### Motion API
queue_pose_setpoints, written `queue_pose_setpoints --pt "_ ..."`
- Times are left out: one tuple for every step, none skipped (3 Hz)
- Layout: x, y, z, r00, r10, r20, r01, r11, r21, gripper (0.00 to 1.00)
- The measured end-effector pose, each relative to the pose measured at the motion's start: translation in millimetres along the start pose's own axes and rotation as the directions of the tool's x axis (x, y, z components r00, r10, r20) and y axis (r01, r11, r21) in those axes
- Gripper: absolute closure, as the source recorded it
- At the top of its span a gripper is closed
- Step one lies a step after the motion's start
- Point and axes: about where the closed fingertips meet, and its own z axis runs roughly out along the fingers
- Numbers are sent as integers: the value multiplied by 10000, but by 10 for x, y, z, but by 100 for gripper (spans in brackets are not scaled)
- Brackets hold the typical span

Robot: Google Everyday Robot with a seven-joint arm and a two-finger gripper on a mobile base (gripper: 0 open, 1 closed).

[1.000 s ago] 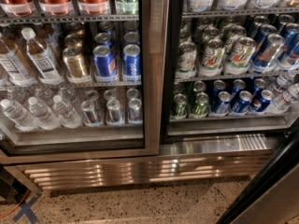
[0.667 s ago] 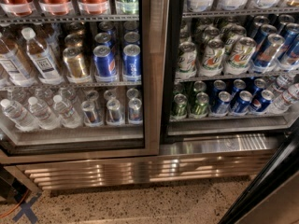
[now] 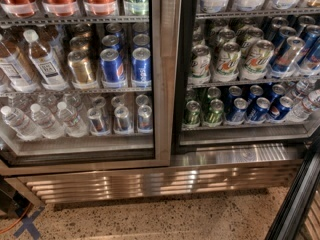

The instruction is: Open right fridge door

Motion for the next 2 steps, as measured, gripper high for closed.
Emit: queue_pose_setpoints --pt "-1 -1 1 10000 -4 3 4 10000 2 0" --pt "-103 -80 57 9990 -332 289 328 9994 134 0"
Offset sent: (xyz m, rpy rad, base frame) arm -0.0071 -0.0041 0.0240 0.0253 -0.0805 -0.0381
